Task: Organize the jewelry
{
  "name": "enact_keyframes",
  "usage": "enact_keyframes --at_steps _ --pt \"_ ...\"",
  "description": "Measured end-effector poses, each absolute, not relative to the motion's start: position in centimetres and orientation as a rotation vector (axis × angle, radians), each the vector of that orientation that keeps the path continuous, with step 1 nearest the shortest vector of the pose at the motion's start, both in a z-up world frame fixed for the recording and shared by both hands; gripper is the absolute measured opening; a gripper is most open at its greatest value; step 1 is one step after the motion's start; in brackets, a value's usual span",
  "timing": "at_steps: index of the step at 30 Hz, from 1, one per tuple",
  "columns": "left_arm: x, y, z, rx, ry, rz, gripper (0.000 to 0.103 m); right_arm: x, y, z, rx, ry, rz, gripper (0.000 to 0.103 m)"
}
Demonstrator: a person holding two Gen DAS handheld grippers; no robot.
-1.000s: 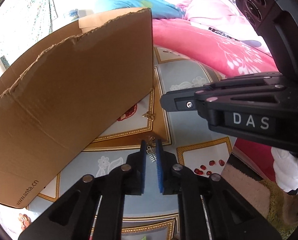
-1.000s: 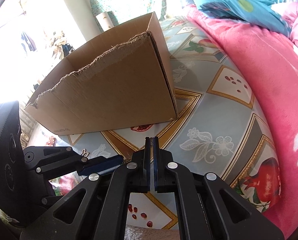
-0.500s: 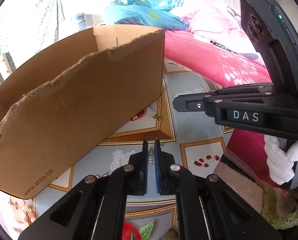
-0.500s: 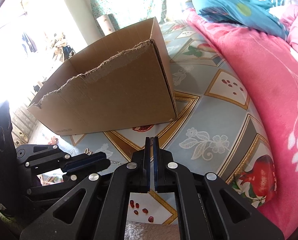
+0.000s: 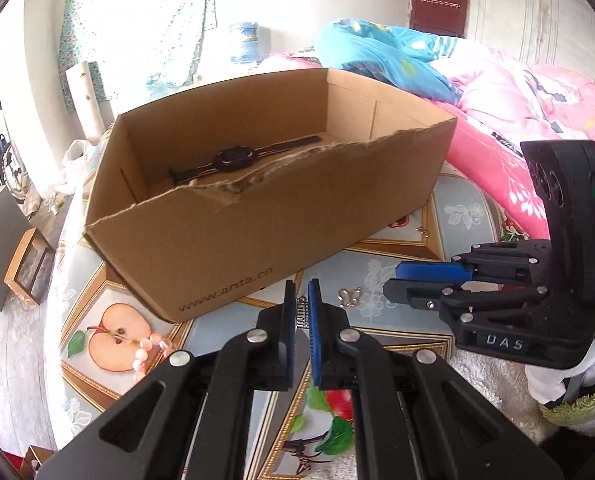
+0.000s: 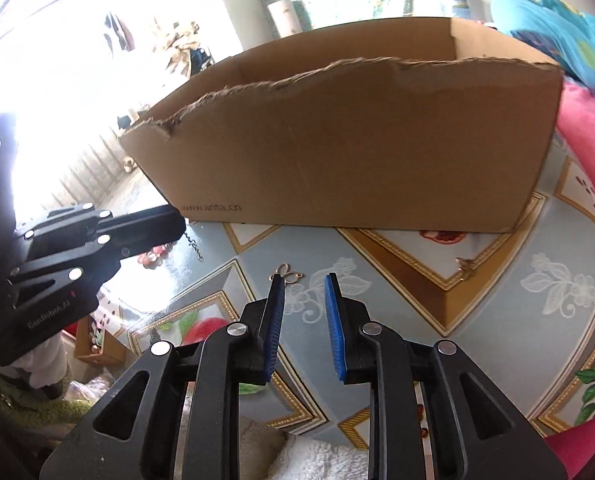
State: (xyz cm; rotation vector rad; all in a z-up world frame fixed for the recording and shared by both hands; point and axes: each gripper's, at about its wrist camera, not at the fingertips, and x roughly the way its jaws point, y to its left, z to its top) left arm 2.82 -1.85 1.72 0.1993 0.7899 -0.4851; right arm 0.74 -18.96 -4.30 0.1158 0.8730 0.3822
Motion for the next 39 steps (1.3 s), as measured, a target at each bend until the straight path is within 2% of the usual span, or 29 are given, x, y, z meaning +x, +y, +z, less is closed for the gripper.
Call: enact_keyframes --at_steps 5,9,14,16,18,24,27,28,39 --pt "3.3 -0.1 1.3 0.164 0.793 -0.471 0.005 1.7 -16.2 -5.3 0.021 0.893 0.361 0.022" --pt "3.9 0.6 1.0 0.139 0.799 -0.471 0.006 1.8 -14.3 -5.3 -0.081 0.869 0.33 0.028" --pt "4.3 1.3 0.6 0.123 0.801 -0.476 0.006 2.1 -12.6 -5.2 -0.169 0.872 0.303 0.028" --pt "4.5 1.5 0.5 0.115 0.803 -0.479 0.006 2.1 -12.3 -5.2 -0.176 0.882 0.297 0.026" --pt "4.5 1.5 0.4 0.11 0.803 -0.483 0.006 2.1 -11.9 -5.1 -0.189 0.891 0.293 0.018" --pt "4.5 1.9 0.1 0.101 0.803 -0.492 0.005 2.0 -9.8 -5.0 -0.172 0.903 0.282 0.018" --pt "4.3 2.0 0.2 0.103 0.799 -0.494 0.006 2.9 -10.5 -5.2 -0.158 0.912 0.284 0.017" --pt "4.3 2.0 0.2 0.101 0.799 -0.495 0.006 3.0 -10.7 -5.1 -0.15 0.917 0.284 0.014" --pt "4.3 2.4 0.2 0.095 0.794 -0.503 0.006 4.2 -12.7 -4.4 -0.1 0.939 0.286 0.014"
